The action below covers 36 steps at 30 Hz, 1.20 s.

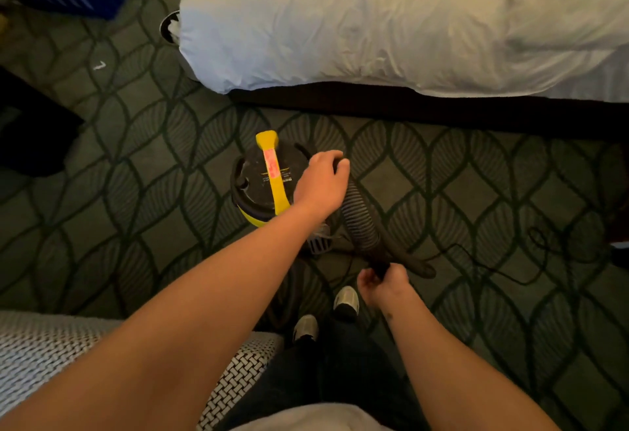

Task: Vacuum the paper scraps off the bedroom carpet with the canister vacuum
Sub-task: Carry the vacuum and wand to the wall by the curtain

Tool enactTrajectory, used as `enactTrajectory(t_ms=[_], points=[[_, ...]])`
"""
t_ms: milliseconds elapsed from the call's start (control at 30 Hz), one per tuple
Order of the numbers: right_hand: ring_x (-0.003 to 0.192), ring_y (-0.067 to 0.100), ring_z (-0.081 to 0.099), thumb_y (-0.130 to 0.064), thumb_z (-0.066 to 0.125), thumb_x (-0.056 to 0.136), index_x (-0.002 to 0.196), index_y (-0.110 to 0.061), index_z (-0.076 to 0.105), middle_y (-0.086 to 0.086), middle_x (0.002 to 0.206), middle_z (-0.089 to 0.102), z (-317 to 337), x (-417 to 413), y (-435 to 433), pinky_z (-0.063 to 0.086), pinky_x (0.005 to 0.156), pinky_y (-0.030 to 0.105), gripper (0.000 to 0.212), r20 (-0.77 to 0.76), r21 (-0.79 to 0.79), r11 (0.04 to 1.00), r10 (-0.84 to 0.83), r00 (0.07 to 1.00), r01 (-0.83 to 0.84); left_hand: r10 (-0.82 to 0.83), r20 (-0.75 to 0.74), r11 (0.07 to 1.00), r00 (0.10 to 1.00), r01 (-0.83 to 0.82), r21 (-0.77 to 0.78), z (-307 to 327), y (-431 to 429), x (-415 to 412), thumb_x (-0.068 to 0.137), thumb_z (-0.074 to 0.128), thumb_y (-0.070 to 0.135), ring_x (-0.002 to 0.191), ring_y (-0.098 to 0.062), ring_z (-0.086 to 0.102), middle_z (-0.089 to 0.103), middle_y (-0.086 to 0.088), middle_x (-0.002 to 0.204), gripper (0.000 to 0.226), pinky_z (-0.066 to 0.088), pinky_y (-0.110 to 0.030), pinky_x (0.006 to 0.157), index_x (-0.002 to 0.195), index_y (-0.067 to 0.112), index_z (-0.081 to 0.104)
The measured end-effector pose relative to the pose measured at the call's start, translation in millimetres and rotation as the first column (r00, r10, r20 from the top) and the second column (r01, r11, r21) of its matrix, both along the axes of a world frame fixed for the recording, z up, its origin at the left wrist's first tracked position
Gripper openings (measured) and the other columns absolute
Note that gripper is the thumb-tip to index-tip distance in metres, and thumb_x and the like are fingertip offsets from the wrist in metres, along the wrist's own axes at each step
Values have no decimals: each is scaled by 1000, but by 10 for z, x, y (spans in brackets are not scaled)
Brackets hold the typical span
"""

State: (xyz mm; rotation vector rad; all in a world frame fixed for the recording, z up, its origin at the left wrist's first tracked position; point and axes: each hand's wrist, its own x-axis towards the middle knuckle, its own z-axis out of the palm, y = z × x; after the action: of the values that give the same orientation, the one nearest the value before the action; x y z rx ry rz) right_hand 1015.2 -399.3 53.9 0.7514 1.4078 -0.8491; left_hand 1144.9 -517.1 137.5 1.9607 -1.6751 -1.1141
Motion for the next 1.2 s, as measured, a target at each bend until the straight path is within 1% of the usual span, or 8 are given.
enactTrajectory(t_ms=[167, 400, 567, 667, 800, 900, 1000, 1200], points=[[60, 16, 47, -31, 40, 102, 80, -7, 53, 7, 73, 50, 11, -112, -353, 45, 32, 19, 35, 48, 68, 998, 4, 999, -7, 121, -66, 993, 991, -121, -7, -44, -329, -134, 99, 42, 36, 122, -16, 50, 45, 0, 141, 40, 37, -27, 97, 135, 20, 49], [62, 17, 51, -29, 38, 102, 84, -5, 56, 8, 76, 54, 56, -85, -686, 48, 34, 22, 35, 74, 38, 999, -24, 997, 21, 324, -216, 945, 921, -324, 35, -194, -432, -224, 100, 38, 39, 123, -14, 48, 48, 0, 138, 40, 37, -27, 98, 135, 20, 47], [60, 17, 51, -29, 36, 102, 83, -6, 55, 8, 75, 54, 113, 183, -1070, 47, 32, 22, 36, 96, -5, 1000, -22, 995, 22, 564, -356, 817, 745, -567, 109, -122, -648, -175, 100, 36, 44, 103, -13, 52, 57, 3, 113, 42, 36, -27, 85, 126, 15, 51], [61, 17, 54, -32, 40, 102, 85, -7, 56, 7, 77, 56, 74, 311, -1173, 49, 34, 23, 34, 92, 13, 999, -32, 995, 30, 589, -369, 796, 719, -595, 111, -127, -740, -71, 100, 36, 43, 100, -12, 51, 58, 1, 113, 43, 36, -26, 84, 126, 13, 51], [67, 18, 59, -32, 43, 100, 111, -11, 59, 7, 86, 60, -67, 487, -1279, 52, 36, 27, 29, 30, 26, 997, -75, 997, 75, 564, -297, 822, 770, -559, 111, -291, -802, 159, 101, 30, 44, 97, -14, 52, 58, 3, 106, 44, 34, -26, 80, 124, 14, 52], [73, 22, 63, -31, 43, 97, 141, -23, 47, 9, 108, 60, -231, 610, -1418, 52, 38, 29, 45, -84, 16, 995, -101, 991, 103, 539, -239, 842, 808, -525, 124, -520, -883, 372, 101, 31, 39, 100, -19, 58, 61, 2, 101, 39, 41, -31, 81, 118, 15, 56], [74, 21, 62, -29, 40, 99, 137, -16, 52, 11, 99, 60, -329, 689, -1574, 50, 37, 27, 42, -154, -13, 994, -112, 982, 111, 490, -164, 871, 856, -471, 144, -752, -991, 600, 99, 39, 32, 106, -17, 60, 64, 3, 115, 29, 48, -37, 94, 121, 23, 55], [69, 21, 64, -35, 42, 97, 123, -5, 57, 11, 85, 62, -506, 833, -1791, 54, 53, 31, 43, -299, 29, 998, -40, 953, 51, 356, 113, 930, 928, -364, 54, -1002, -1290, 1031, 91, 55, 24, 115, -15, 54, 54, 3, 127, 36, 43, -28, 88, 127, 24, 53]])
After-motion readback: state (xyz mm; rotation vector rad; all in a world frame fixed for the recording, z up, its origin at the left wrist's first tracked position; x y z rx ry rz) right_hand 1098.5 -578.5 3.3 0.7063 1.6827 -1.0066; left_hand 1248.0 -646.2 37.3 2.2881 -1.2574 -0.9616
